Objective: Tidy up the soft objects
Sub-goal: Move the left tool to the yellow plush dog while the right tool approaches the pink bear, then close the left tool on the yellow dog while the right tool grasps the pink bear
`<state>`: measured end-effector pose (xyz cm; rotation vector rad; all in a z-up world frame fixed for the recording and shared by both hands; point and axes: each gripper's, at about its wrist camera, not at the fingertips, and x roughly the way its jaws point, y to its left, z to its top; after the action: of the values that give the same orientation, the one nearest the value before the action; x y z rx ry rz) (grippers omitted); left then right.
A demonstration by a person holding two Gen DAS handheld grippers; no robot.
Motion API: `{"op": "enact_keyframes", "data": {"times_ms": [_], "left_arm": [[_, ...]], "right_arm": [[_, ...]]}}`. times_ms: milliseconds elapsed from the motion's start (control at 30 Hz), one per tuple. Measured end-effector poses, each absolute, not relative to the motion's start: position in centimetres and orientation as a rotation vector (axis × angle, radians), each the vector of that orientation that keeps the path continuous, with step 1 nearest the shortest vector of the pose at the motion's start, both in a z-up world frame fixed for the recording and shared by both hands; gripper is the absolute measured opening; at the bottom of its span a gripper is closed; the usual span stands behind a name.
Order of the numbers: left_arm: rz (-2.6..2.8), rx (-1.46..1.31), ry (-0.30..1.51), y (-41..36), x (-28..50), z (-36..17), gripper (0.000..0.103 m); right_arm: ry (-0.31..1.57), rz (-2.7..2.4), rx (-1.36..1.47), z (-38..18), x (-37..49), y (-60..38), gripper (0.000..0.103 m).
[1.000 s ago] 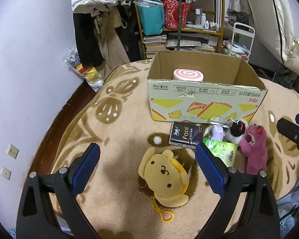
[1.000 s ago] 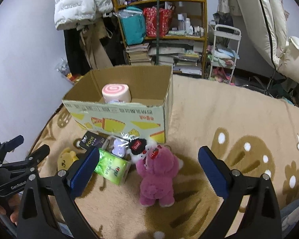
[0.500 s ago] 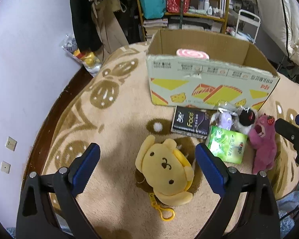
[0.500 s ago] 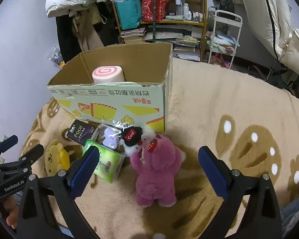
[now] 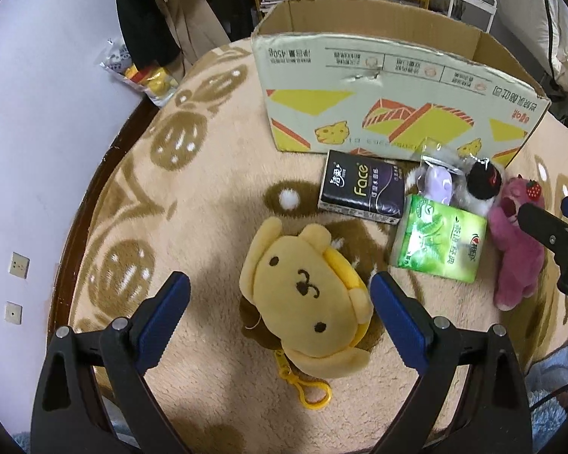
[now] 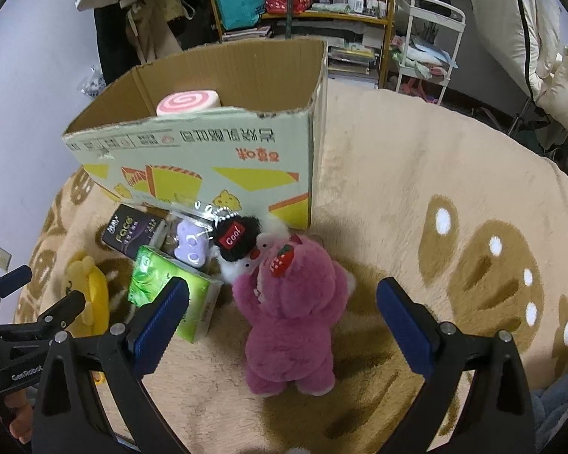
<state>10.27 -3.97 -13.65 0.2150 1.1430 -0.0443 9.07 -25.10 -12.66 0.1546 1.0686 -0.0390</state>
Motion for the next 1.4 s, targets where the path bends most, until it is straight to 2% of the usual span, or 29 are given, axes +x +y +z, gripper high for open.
{"op": "enact_keyframes", "data": {"times_ms": [667,933,1233,1400], "left_arm": [[-0.073,0.161,1.252,-4.1,11.8,-16.5,0.095],[-0.107,0.125,1.286,-4.1,12.1,-17.3,0.085],[-0.107,0.116,1.291,-4.0,12.2,-17.4,0.084],[-0.107,0.125,1.293,-4.1,12.2,-17.5,0.084]], "right_arm": [[1.152,-0.065,0.143,-15.6,10.7,-25.5,0.103],[1.165,-0.053,0.132,-16.3,11.3,-25.5,0.103],[1.170,-0.061,0.148,-17.1,11.7,-26.1,0.103],[1.181,-0.061,0.139,-17.4,11.7,-26.2,0.095]]}}
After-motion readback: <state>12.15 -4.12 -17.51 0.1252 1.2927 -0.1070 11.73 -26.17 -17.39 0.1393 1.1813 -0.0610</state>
